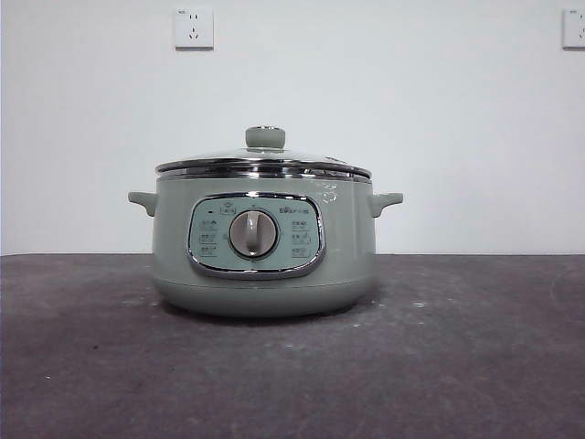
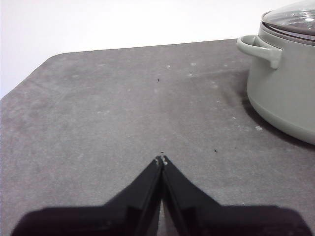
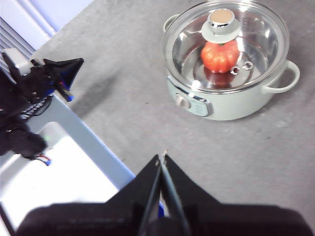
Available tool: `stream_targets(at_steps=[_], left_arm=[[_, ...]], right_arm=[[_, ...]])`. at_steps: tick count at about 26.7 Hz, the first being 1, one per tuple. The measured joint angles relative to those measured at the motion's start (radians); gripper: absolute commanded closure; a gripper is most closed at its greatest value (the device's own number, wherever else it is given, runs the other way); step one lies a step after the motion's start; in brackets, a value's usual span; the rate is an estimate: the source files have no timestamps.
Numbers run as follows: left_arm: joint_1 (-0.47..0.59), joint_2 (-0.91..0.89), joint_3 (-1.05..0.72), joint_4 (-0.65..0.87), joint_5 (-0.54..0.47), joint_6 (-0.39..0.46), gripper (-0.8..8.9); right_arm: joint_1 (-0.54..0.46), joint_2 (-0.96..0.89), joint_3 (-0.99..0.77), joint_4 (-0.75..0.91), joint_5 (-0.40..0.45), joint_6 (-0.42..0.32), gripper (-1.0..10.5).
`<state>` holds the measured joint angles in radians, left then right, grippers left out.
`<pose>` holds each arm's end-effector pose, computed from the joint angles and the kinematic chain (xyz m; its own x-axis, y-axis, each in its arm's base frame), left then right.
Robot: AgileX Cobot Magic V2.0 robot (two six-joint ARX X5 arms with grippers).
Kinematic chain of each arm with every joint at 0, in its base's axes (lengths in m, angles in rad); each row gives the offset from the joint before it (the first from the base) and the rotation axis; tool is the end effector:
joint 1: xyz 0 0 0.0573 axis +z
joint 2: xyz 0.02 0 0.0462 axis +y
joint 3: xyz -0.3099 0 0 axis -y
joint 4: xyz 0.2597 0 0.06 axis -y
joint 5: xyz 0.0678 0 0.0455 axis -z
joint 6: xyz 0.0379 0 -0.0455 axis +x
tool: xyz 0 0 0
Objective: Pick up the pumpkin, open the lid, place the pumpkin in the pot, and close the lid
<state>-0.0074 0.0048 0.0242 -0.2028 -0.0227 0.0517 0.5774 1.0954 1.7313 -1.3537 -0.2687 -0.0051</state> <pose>0.0725 0.0003 0.1507 0.9831 0.0154 -0.1823 -0.0055 0.9985 0.0549 0.1035 0.0794 0.5129 0.4636 0.6188 -0.6341 -0.6966 0.6968 0.1708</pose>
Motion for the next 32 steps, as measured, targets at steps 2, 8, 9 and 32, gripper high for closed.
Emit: stream_targets(at_steps=[2,8,9,32], left_arm=[[0.000,0.000,0.000,0.000,0.000,0.000,8.17],[0.000,0.000,0.000,0.000,0.000,0.000,8.17],[0.000,0.000,0.000,0.000,0.000,0.000,8.17],[0.000,0.000,0.000,0.000,0.000,0.000,8.17]], right_arm=[[-0.050,-0.017,0.000,0.000,0.037,-0.049,9.5],[-0.347,-0.253,-0.077,0.182,-0.059,-0.108,9.5],[-0.381,-0.306,-0.129,0.264,-0.064,-0.108,9.5],[-0.525,-0.983,-1.520,1.267,0.154,-0.054,9.5]])
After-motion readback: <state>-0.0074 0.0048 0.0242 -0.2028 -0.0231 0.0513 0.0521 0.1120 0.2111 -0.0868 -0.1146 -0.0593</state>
